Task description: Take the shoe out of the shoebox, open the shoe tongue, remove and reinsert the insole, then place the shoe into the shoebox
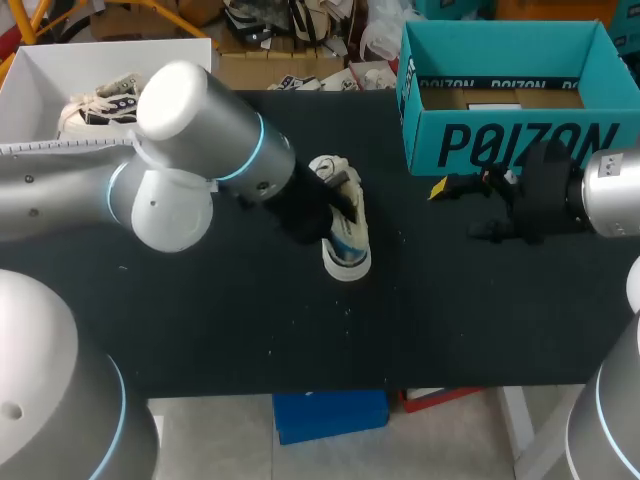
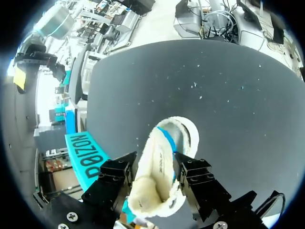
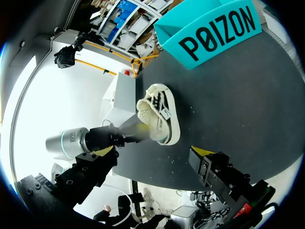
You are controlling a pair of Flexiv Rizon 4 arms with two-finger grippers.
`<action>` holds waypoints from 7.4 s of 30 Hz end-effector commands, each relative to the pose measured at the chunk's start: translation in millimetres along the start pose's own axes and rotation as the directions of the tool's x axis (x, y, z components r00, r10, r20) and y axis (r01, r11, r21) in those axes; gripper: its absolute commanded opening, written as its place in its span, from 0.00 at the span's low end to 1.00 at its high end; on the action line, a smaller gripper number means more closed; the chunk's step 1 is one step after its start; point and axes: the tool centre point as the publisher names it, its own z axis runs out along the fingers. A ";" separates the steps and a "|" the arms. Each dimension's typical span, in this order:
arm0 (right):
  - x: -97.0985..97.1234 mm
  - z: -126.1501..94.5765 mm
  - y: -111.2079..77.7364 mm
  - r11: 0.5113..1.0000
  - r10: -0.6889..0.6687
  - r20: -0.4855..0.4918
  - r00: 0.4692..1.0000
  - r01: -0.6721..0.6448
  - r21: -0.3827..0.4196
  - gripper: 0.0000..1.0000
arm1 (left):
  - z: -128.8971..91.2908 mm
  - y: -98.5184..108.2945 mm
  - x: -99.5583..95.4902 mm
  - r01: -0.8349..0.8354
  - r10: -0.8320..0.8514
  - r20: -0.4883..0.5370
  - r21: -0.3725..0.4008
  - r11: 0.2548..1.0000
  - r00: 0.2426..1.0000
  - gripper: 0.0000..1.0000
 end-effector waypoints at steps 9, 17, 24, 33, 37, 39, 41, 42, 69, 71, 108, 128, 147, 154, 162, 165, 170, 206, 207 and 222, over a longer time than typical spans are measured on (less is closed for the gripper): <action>0.6 0.6 0.1 1.000 0.001 0.001 1.000 -0.001 0.000 1.00 | 2.4 -6.9 6.0 -0.077 0.064 -0.143 -0.083 0.994 0.988 0.00; 0.6 0.6 0.1 1.000 0.001 0.001 1.000 -0.001 0.000 1.00 | 29.1 -4.4 18.1 -0.068 0.045 -0.228 -0.094 0.993 0.973 0.00; 0.6 0.6 0.1 1.000 0.001 0.001 1.000 -0.001 0.000 1.00 | 40.0 -3.6 26.3 -0.056 0.033 -0.267 -0.080 0.995 0.963 0.00; 0.6 0.6 0.1 1.000 0.001 0.001 1.000 -0.001 0.000 1.00 | 55.4 -4.2 38.6 -0.028 0.011 -0.294 -0.054 0.998 0.956 0.00; 0.6 0.6 0.1 1.000 0.001 0.001 1.000 -0.001 0.000 1.00 | 48.4 -1.8 36.9 -0.028 0.008 -0.292 -0.066 0.997 0.957 0.00; 0.6 0.6 0.1 1.000 0.001 0.001 1.000 -0.001 0.000 1.00 | 40.9 -1.4 33.8 -0.039 0.015 -0.287 -0.078 0.996 0.958 0.00; 0.6 0.6 0.1 1.000 0.001 0.001 1.000 -0.001 0.000 1.00 | 31.1 -1.6 30.1 -0.055 0.027 -0.286 -0.090 0.994 0.958 0.00; 0.6 0.6 0.1 1.000 0.001 0.001 1.000 -0.001 0.000 1.00 | 24.6 -1.9 28.4 -0.067 0.036 -0.289 -0.099 0.993 0.957 0.00; 0.6 0.6 0.1 1.000 0.001 0.001 1.000 -0.001 0.000 1.00 | 29.6 1.6 37.9 -0.092 0.057 -0.368 -0.080 0.993 0.928 0.00; 0.6 0.6 0.1 1.000 0.001 0.001 1.000 -0.001 0.000 1.00 | 32.8 1.6 37.5 -0.092 0.058 -0.368 -0.076 0.993 0.928 0.00; 0.6 0.6 0.1 1.000 0.001 0.001 1.000 -0.001 0.000 1.00 | 67.9 0.9 44.1 -0.095 0.109 -0.461 0.052 0.994 0.881 0.00; 0.6 0.6 0.1 1.000 0.001 0.001 1.000 -0.001 0.000 1.00 | -42.7 7.4 27.2 -0.047 0.022 -0.247 -0.096 0.994 0.969 0.00; 0.6 0.6 0.1 1.000 0.001 0.001 1.000 -0.001 0.000 1.00 | -53.2 81.3 44.2 0.354 -0.352 0.037 -0.144 0.924 0.935 0.00; 0.6 0.6 0.1 1.000 0.001 0.001 1.000 -0.001 0.000 1.00 | -41.8 107.1 34.3 0.382 -0.382 0.035 -0.184 0.906 0.923 0.00; 0.6 0.6 0.1 1.000 0.001 0.001 1.000 -0.001 0.000 1.00 | -20.2 122.9 17.6 0.383 -0.384 0.033 -0.176 0.907 0.923 0.00; 0.6 0.6 0.1 1.000 0.001 0.001 1.000 -0.001 0.000 1.00 | -12.3 125.2 10.4 0.373 -0.373 0.031 -0.163 0.914 0.927 0.00; 0.6 0.6 0.1 1.000 0.001 0.001 1.000 -0.001 0.000 1.00 | -1.7 119.1 2.6 0.355 -0.355 0.027 -0.131 0.926 0.935 0.00; 0.6 0.6 0.1 1.000 0.001 0.001 1.000 -0.001 0.000 1.00 | 17.7 100.1 -1.9 0.271 -0.276 -0.039 -0.093 0.958 0.960 0.00; 0.6 0.6 0.1 1.000 0.001 0.001 1.000 -0.001 0.000 1.00 | 19.6 99.3 -2.5 0.267 -0.272 -0.045 -0.093 0.959 0.961 0.00; 0.6 0.6 0.1 1.000 0.001 0.001 1.000 -0.001 0.000 1.00 | 13.9 84.0 4.0 0.236 -0.241 -0.078 -0.071 0.969 0.967 0.00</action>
